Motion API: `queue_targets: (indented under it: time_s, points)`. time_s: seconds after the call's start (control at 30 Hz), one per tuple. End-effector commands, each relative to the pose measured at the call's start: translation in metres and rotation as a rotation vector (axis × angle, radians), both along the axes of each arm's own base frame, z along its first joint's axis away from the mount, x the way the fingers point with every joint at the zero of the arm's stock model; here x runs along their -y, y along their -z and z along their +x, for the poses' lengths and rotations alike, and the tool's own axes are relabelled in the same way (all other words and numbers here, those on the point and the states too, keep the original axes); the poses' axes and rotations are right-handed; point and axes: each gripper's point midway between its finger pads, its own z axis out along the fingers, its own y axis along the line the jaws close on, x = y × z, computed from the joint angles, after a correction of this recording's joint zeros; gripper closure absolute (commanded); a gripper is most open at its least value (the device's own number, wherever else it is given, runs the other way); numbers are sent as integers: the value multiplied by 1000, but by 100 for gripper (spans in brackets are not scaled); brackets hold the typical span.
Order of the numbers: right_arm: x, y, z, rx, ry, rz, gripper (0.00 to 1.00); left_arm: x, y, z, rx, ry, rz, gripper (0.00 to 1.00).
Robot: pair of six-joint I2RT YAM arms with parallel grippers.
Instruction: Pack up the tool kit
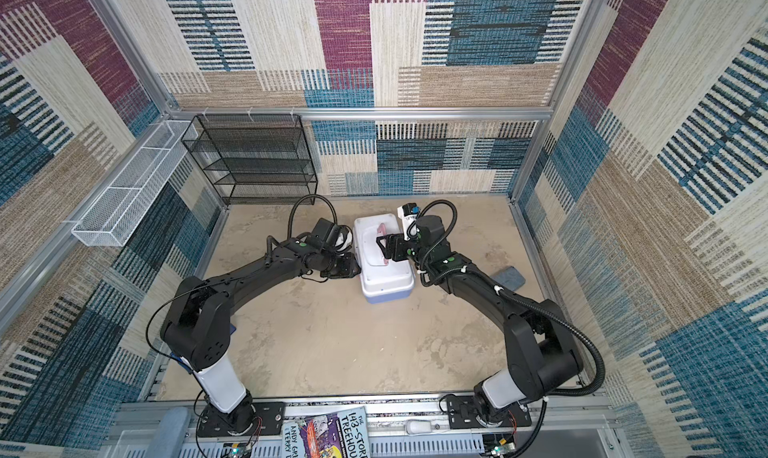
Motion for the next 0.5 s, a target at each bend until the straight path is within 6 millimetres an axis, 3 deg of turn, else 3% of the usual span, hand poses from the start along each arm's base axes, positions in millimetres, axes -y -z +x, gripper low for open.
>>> queue_targets:
  time_s: [0.0,0.27,0.47]
  points:
    - [4,17,9,2,40,-141,31,-4,-9,2,74,11,-2,55]
    - [-5,30,18,16,48,-277,47,-27,0,-11,70,3,46,47]
    - [-18,42,10,46,-29,-357,70,-36,5,-19,89,27,78,44]
